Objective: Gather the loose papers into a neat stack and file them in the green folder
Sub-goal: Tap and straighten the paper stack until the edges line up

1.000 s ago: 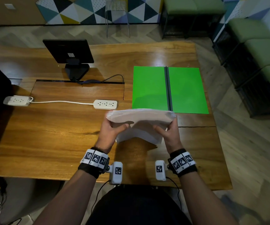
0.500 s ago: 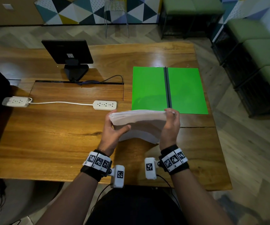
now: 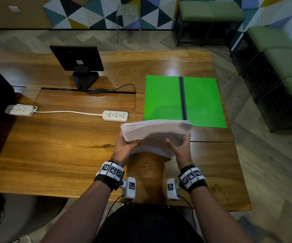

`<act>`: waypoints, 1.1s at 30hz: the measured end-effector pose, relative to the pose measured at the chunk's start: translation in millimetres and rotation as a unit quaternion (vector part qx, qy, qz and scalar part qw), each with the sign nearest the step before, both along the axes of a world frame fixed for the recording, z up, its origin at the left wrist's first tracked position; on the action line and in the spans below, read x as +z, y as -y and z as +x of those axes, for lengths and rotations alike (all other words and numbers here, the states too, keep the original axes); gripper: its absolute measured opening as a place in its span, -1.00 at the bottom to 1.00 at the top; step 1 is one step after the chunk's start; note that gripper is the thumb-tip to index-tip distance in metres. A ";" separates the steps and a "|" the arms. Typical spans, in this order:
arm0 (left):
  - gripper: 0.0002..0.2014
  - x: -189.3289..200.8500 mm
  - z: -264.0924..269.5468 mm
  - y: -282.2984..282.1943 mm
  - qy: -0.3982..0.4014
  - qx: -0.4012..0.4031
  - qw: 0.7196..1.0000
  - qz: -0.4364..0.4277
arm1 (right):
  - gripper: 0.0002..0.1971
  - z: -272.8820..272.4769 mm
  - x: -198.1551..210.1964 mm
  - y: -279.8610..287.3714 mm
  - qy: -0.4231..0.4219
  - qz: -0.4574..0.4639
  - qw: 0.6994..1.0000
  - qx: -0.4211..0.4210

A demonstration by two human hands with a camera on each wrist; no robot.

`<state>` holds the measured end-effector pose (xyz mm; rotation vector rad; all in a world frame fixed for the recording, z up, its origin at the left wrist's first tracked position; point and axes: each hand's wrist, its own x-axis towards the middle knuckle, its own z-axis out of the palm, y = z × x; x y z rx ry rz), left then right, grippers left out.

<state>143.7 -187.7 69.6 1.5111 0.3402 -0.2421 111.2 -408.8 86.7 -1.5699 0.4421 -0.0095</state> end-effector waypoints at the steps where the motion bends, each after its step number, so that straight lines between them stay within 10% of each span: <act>1: -0.28 -3.5 -0.2 0.3 -0.011 0.004 1.000 0.006 | -0.21 -2.2 -6.4 -0.9 -0.014 0.021 1.000 0.005; 33: -0.17 58.5 -4.2 4.6 0.097 -0.032 0.995 -0.007 | 0.05 3.1 25.3 -2.3 0.092 -0.019 0.996 0.006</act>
